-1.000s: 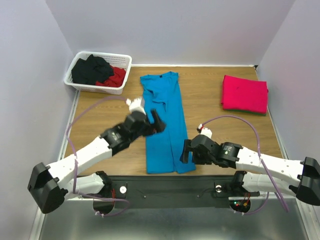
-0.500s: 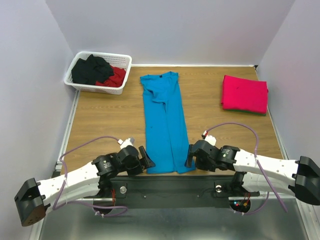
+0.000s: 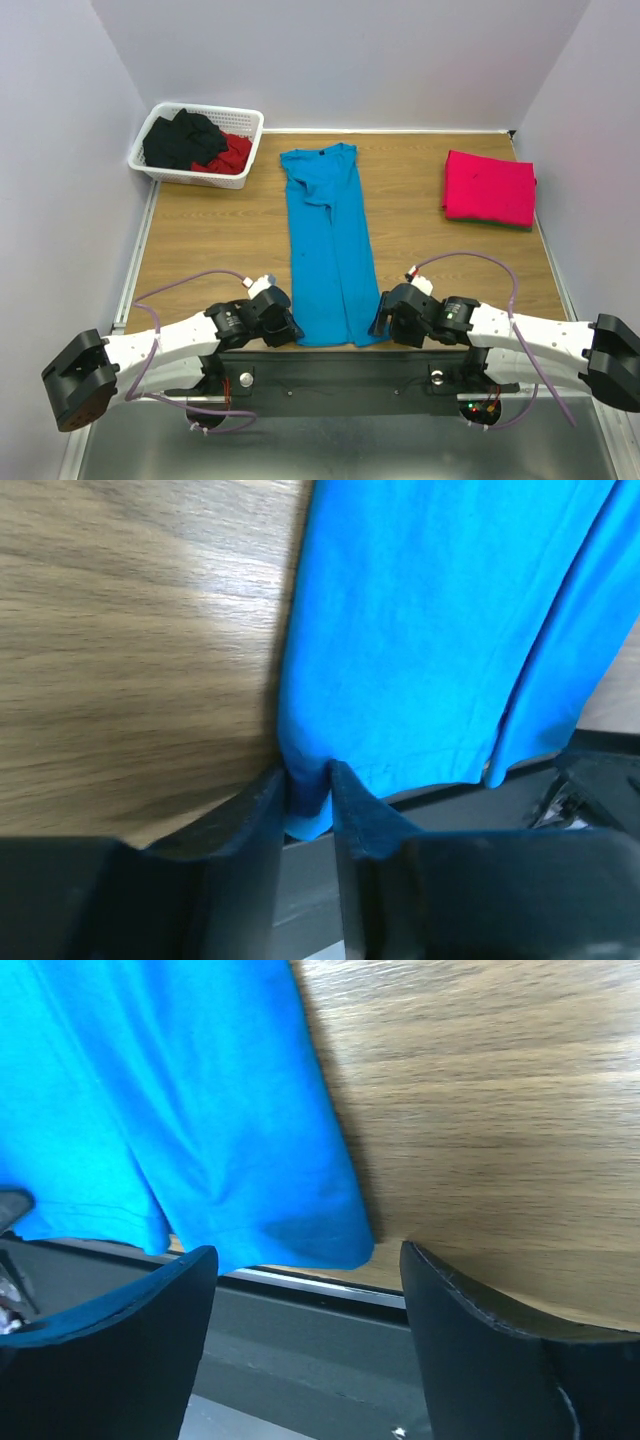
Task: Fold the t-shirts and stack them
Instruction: Fold the tshirt
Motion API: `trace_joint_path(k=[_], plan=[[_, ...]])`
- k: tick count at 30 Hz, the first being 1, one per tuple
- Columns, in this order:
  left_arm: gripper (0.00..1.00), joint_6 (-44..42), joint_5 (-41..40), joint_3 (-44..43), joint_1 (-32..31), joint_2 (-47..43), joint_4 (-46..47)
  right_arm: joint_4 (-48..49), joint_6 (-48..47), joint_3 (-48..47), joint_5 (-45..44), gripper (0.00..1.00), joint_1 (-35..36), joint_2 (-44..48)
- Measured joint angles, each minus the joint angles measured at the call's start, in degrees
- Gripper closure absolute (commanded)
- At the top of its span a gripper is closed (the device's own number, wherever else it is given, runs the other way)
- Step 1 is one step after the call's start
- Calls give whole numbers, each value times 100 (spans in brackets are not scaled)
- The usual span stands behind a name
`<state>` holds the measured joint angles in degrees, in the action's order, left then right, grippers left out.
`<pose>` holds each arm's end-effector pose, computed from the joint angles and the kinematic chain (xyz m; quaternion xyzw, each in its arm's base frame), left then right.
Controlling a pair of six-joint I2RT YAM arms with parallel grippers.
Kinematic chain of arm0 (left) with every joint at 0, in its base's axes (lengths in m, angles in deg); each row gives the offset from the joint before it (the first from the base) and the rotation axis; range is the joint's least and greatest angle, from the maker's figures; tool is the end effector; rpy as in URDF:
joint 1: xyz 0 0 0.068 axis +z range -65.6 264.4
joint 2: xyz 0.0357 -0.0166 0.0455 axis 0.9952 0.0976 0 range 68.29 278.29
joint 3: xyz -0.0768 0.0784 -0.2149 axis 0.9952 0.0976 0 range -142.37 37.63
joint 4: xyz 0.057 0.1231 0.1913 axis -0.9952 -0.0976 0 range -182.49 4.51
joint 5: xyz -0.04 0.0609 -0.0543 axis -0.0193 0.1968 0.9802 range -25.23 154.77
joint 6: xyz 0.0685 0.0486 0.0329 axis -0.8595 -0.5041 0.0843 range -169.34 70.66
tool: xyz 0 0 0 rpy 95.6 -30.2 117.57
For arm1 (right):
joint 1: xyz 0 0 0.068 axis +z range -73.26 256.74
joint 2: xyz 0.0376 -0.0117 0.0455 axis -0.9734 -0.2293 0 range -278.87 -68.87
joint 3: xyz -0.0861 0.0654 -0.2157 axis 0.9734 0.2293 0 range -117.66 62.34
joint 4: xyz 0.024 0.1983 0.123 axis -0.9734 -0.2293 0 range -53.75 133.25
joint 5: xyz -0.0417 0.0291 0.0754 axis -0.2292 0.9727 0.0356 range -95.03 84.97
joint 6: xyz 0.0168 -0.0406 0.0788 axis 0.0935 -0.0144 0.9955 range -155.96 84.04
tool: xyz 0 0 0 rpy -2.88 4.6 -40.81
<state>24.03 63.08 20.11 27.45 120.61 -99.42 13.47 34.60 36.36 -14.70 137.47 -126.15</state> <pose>0.1068 -0.1598 0.1063 -0.1388 0.9254 -0.3140 0.1606 0.1023 0.1548 0.1128 0.1037 0.9595 0.1930 0.1770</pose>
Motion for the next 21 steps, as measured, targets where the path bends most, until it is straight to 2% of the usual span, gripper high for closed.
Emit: trace_joint_path(k=[1, 3, 8, 16, 17, 21], plan=[[86, 9, 9, -7, -2, 44, 28, 76, 39, 26, 13, 25, 0, 0], [100, -17, -20, -15, -2, 120, 50, 153, 87, 61, 15, 33, 0, 4], [100, -44, -26, -22, -26, 151, 94, 197, 125, 72, 0, 42, 0, 9], [100, -66, -31, -9, -35, 15, 74, 245, 90, 70, -103, 69, 0, -232], [100, -68, -28, -9, -35, 7, 74, 280, 79, 66, -105, 77, 0, -306], [100, -68, -24, -9, -37, -59, 85, 343, 7, -11, -144, 88, 0, -514]])
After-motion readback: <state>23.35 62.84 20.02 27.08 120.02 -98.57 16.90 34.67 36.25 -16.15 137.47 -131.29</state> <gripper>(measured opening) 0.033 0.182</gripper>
